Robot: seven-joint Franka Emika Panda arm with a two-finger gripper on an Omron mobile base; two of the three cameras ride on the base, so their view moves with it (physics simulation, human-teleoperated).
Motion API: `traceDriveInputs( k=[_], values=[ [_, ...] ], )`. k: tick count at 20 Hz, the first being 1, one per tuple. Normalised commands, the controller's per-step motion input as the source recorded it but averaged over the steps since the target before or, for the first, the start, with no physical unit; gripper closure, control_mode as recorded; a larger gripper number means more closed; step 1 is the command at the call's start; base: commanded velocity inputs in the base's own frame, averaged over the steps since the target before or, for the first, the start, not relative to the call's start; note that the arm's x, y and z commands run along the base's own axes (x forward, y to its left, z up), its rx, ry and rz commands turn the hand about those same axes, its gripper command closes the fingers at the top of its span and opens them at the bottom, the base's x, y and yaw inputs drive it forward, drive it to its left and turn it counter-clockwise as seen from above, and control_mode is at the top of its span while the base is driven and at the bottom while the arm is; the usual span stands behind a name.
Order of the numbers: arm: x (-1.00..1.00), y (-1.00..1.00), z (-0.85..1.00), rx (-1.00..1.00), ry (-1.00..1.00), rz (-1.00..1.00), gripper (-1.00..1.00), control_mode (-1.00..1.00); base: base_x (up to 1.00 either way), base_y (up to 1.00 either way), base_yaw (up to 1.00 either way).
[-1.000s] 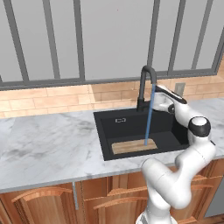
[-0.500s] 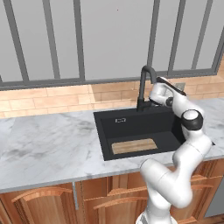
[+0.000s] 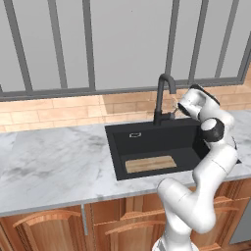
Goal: Turn on the sink faucet with hot water and rinse the cutting board for ten seconds, then turn off the faucet. Push the cutting board to reach the water if necessary.
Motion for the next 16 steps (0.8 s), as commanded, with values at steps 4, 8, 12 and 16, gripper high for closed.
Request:
traceDriveInputs(
  k=[4,8,12,16],
  values=[
    [-1.0,-0.52,0.2,0.0,0.11,0.0,-1.0,-1.0,0.0,0.0,0.0],
    [-1.0,-0.67,0.0,0.01,0.05,0.0,-1.0,-1.0,0.0,0.0,0.0],
    [-1.0,-0.75,0.0,0.02,0.06,0.0,-1.0,-1.0,0.0,0.0,0.0],
    [-1.0,-0.5,0.08,0.0,0.11,0.0,-1.0,-1.0,0.0,0.0,0.0]
  ],
)
